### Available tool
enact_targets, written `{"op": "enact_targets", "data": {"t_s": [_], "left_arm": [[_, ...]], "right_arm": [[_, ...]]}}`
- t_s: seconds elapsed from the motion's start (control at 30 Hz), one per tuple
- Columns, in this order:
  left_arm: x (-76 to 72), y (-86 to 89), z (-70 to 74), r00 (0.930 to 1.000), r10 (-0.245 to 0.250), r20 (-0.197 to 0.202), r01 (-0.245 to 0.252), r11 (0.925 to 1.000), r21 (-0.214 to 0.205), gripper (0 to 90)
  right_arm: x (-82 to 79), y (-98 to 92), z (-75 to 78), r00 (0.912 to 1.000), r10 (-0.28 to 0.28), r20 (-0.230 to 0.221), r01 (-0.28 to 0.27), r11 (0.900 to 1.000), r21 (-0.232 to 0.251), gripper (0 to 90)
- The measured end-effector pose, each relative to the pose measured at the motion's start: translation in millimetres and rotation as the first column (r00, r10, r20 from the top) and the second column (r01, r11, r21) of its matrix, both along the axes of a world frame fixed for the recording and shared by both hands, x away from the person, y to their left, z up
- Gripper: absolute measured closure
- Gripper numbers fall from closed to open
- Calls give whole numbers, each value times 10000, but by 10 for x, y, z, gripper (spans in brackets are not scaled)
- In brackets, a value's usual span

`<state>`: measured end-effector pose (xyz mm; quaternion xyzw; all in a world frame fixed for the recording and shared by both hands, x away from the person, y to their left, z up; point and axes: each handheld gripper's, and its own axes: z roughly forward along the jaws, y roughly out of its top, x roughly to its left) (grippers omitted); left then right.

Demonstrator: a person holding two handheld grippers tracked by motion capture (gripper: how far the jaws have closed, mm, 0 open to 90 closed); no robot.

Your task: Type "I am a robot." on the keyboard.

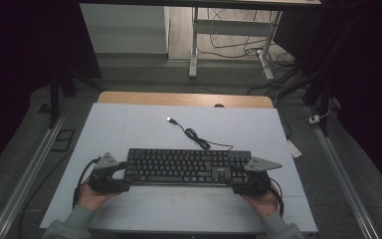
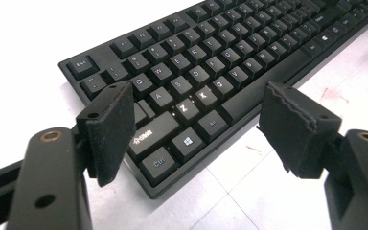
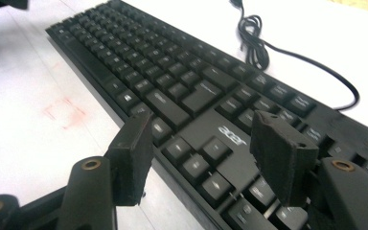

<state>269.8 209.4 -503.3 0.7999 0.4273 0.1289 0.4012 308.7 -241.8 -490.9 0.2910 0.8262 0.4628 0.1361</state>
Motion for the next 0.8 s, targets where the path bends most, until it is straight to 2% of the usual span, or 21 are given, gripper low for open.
{"op": "enact_targets", "data": {"t_s": [0.2,0.47,0.63,0.8], "left_arm": [[3,2,-3,10000,-74,1,74,10000,1,275],[15,-1,-14,10000,-24,-74,24,10000,3,275],[24,-7,-15,10000,-39,-89,39,10000,1,276],[38,-19,-21,9999,-24,-124,24,10000,-4,276]], "right_arm": [[32,143,30,9994,346,-63,-344,9991,253,429],[101,364,45,9970,730,-257,-722,9969,310,476],[140,490,34,9948,946,-382,-933,9950,346,533],[168,624,57,9927,1155,-357,-1143,9928,344,630]]}}
